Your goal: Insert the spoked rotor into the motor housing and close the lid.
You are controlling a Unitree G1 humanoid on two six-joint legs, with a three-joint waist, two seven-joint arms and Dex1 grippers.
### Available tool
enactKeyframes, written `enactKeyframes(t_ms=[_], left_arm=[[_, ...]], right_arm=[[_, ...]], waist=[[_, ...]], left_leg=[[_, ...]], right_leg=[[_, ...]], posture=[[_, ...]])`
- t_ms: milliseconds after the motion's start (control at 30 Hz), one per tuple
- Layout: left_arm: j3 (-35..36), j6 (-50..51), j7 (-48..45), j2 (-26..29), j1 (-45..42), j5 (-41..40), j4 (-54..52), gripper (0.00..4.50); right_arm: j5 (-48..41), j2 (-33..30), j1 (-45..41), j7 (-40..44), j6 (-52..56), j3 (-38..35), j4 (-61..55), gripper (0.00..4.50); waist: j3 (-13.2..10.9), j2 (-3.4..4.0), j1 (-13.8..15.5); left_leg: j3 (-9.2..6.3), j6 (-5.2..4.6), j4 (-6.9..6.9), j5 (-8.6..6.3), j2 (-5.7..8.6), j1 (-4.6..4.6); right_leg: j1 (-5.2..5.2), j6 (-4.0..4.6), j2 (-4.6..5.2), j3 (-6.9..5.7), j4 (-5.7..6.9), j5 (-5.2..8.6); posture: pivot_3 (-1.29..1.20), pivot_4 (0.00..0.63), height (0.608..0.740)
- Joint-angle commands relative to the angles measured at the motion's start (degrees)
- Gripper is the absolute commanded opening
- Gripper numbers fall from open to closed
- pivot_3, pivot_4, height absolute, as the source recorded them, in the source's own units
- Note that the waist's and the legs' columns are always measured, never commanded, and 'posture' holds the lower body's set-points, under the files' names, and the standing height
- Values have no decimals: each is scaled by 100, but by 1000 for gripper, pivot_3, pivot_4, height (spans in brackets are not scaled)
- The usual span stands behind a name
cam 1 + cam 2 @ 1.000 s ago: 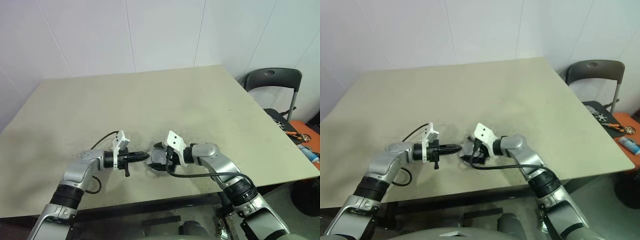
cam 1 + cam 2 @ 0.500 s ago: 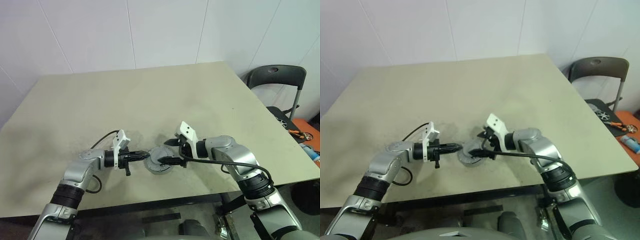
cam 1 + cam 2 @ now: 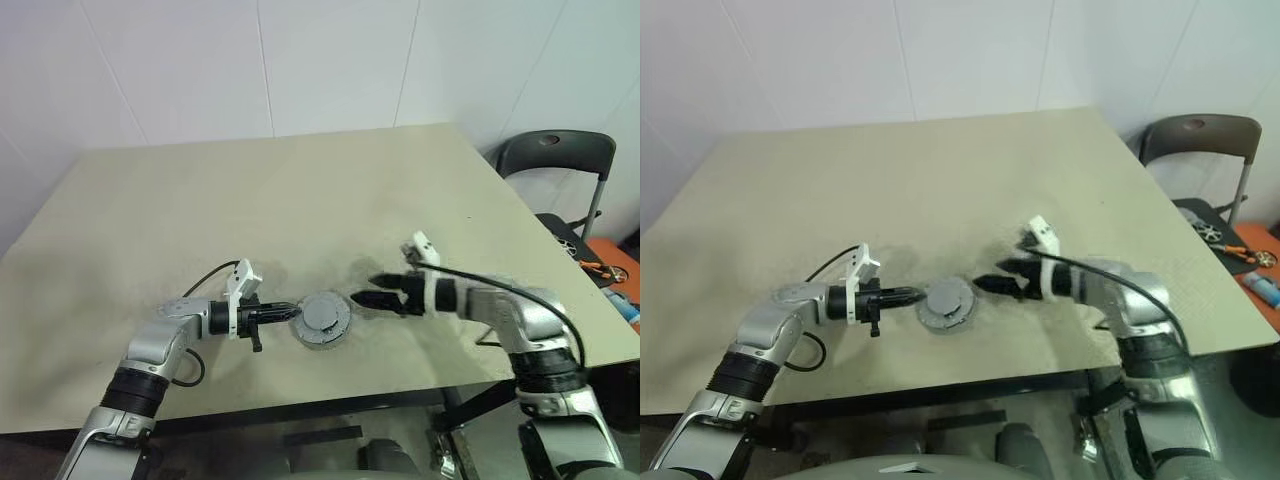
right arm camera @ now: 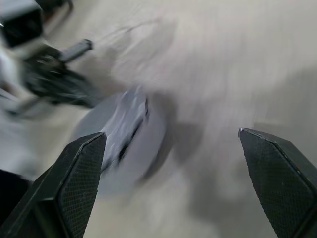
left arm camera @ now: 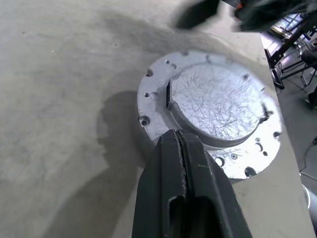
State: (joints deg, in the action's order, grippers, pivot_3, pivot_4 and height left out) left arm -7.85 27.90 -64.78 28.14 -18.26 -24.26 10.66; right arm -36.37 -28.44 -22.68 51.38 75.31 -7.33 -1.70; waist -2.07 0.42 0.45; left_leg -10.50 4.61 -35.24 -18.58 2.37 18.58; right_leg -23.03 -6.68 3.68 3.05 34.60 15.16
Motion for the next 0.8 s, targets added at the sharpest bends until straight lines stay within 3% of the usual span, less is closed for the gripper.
enactKeyframes(t_ms=[33, 200, 500, 800], left_arm=[[-82, -39, -34, 54, 77, 177, 192, 0], [-114, -161, -48, 12, 140, 208, 306, 0], [-133, -317, -61, -28, 188, 266, 419, 0], [-67, -52, 14, 69, 77, 220, 192, 0]], right_arm=[[-701, 139, 238, -206, 1221, -500, -437, 4466], [-711, 680, 493, -842, 1663, -789, -483, 4466], [-336, 1952, 236, -1991, 873, -810, -92, 4466], [-293, 2524, 90, -2332, 486, -198, 58, 4466]], waist=[[0, 0, 11], [-1, 1, 12], [1, 0, -78], [3, 4, -121]], left_leg=[[0, -4, 0, -2, 0, -1], [17, -22, -25, -11, 0, -9], [17, -24, -95, -12, -1, -33], [10, -18, -93, -7, -1, -33]], right_leg=[[0, 1, -1, 0, 3, 0], [-7, 1, -2, 14, 49, 0], [31, -2, -14, 15, 88, -5], [26, 7, -14, 14, 98, -18]], posture=[[0, 0, 740], [0, 0, 740], [0, 0, 740], [0, 0, 740]])
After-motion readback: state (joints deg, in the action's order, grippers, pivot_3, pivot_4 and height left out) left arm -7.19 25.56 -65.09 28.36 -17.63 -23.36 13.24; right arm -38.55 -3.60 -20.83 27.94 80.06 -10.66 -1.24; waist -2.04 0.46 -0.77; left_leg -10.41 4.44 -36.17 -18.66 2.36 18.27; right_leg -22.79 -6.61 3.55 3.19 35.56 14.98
